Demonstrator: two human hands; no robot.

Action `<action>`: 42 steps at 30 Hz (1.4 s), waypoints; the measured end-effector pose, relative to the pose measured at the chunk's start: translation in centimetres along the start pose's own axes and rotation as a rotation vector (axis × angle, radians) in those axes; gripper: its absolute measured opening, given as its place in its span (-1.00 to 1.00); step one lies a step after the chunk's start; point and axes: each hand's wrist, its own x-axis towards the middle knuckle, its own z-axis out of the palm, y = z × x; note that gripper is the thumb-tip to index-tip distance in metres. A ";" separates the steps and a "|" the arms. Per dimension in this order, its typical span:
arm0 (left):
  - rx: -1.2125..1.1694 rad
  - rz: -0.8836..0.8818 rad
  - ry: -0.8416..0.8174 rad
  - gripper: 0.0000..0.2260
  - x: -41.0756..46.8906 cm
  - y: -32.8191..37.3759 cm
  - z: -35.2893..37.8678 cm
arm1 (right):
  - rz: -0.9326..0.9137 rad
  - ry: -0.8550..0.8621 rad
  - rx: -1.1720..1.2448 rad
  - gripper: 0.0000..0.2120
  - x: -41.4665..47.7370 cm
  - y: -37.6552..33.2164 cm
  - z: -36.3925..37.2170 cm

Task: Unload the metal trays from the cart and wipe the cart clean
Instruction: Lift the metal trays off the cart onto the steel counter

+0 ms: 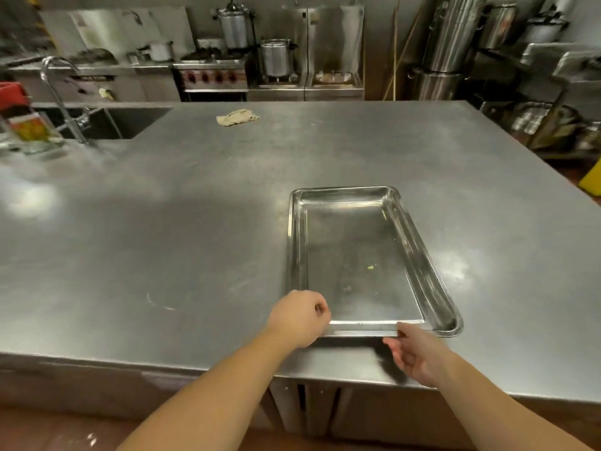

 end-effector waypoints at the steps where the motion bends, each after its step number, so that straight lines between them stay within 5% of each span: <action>1: 0.135 0.055 0.015 -0.82 0.3 -0.2 -0.2 | 0.019 -0.016 -0.033 -0.80 0.0 -0.2 -0.5; 3: 0.345 0.118 -0.069 -0.76 0.9 -0.8 -0.4 | 0.032 -0.008 -0.201 -0.75 -0.2 -1.1 -1.5; 5: 0.481 0.122 -0.197 -0.73 1.2 -1.5 -0.6 | -0.092 0.092 -0.635 -0.74 -0.4 -2.8 -2.5; 9: 0.553 0.161 -0.268 -0.70 1.8 -2.5 -0.4 | -0.699 0.378 -1.462 -0.82 -1.0 -5.1 -1.0; 14: 0.598 0.190 -0.214 -0.64 1.8 -3.3 0.0 | -1.054 -0.051 -1.764 -0.74 -1.1 -0.4 5.0; 24: 0.513 0.327 -0.126 -0.48 1.8 -3.0 1.8 | -1.019 -0.025 -1.902 -0.71 -0.7 -1.2 1.4; 30: 0.524 0.268 -0.090 -0.46 3.3 -1.4 3.3 | -0.855 0.405 -2.153 -0.72 -1.2 -4.0 -4.0; 34: 0.548 0.196 -0.097 -0.46 3.8 -0.9 3.5 | -0.971 0.385 -2.038 -0.74 -1.1 -2.9 -2.6; 42: 0.558 0.088 -0.095 -0.78 3.1 -1.4 3.4 | -1.024 0.392 -1.952 -0.74 0.6 -2.7 -2.7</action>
